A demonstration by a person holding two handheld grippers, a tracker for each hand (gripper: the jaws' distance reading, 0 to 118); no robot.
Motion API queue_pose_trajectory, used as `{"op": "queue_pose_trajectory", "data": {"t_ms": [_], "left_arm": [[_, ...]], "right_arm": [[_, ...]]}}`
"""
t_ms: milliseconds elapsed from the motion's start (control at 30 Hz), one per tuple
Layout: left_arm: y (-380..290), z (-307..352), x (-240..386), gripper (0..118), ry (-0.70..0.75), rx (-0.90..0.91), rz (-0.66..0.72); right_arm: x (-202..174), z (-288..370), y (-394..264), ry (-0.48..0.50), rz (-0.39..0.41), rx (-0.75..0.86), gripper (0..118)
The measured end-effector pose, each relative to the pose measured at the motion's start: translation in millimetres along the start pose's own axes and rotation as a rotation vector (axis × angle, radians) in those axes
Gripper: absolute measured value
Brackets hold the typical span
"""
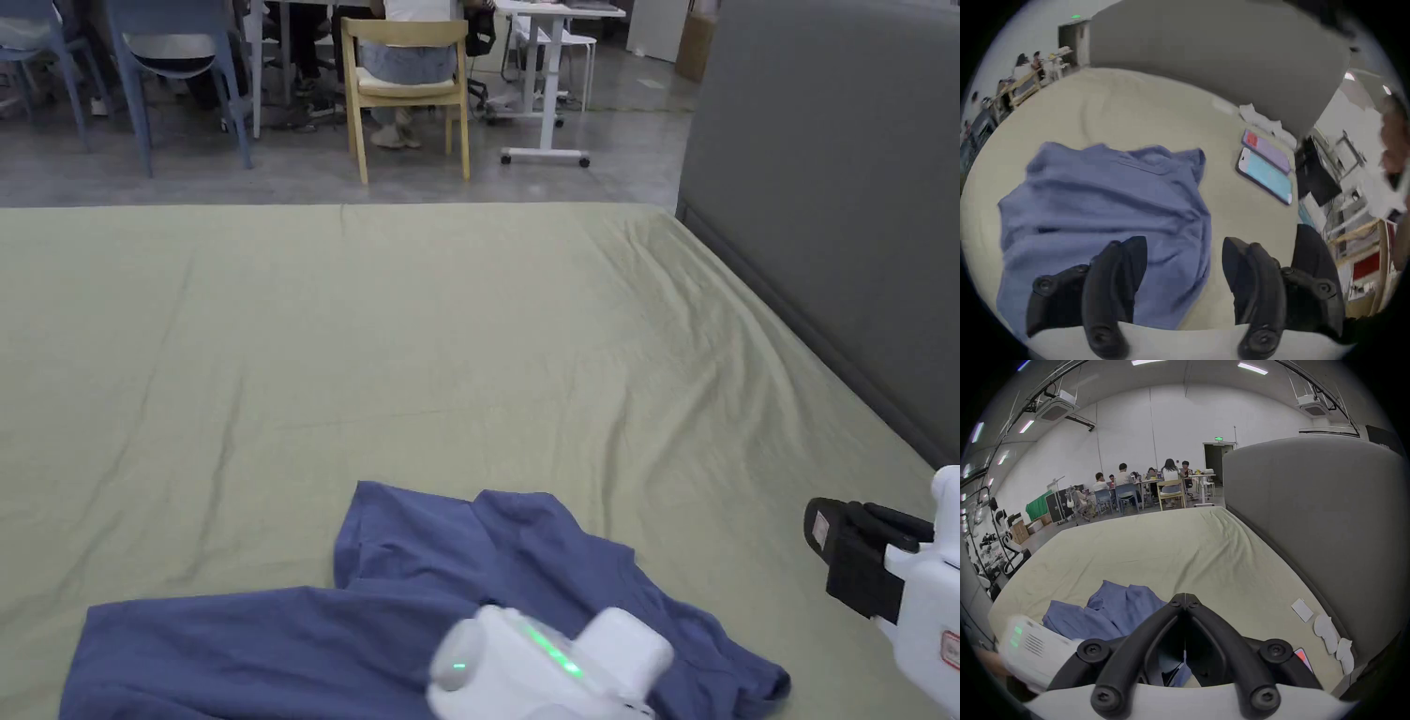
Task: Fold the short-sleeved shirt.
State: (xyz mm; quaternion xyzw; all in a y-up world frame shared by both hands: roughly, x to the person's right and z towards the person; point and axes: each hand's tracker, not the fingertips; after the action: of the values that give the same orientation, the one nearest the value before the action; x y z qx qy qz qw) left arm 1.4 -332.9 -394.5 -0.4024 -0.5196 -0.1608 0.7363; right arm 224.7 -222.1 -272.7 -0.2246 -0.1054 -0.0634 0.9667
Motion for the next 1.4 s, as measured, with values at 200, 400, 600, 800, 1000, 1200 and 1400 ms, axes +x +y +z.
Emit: {"op": "queue_pose_trajectory", "data": {"t_ms": [200,400,600,800,1000,1200,1400], "left_arm": [[-74,170,-41,0,0.313,0.289,0.190],[-146,240,-37,0,0.634,0.298,0.344],[-170,258,-39,0,0.676,0.364,0.545],[-171,253,-69,41,0.750,0.373,0.696],[-154,206,-185,89,0.727,0.306,0.761],[-164,121,-271,88,0.676,-0.013,0.736],[-170,104,-273,2,0.696,-0.005,0.638]], "right_arm": [[-24,2,-7,0.051,-0.011,-0.001,3],[-53,-3,-28,0.092,-0.028,-0.030,3],[-71,-10,-35,0.115,-0.004,-0.063,3],[-81,-17,-35,0.126,0.039,-0.086,3],[-83,-43,-45,0.122,0.075,-0.145,3],[-81,-69,-58,0.097,0.105,-0.216,3],[-83,-90,-72,0.094,0.112,-0.279,3]]}}
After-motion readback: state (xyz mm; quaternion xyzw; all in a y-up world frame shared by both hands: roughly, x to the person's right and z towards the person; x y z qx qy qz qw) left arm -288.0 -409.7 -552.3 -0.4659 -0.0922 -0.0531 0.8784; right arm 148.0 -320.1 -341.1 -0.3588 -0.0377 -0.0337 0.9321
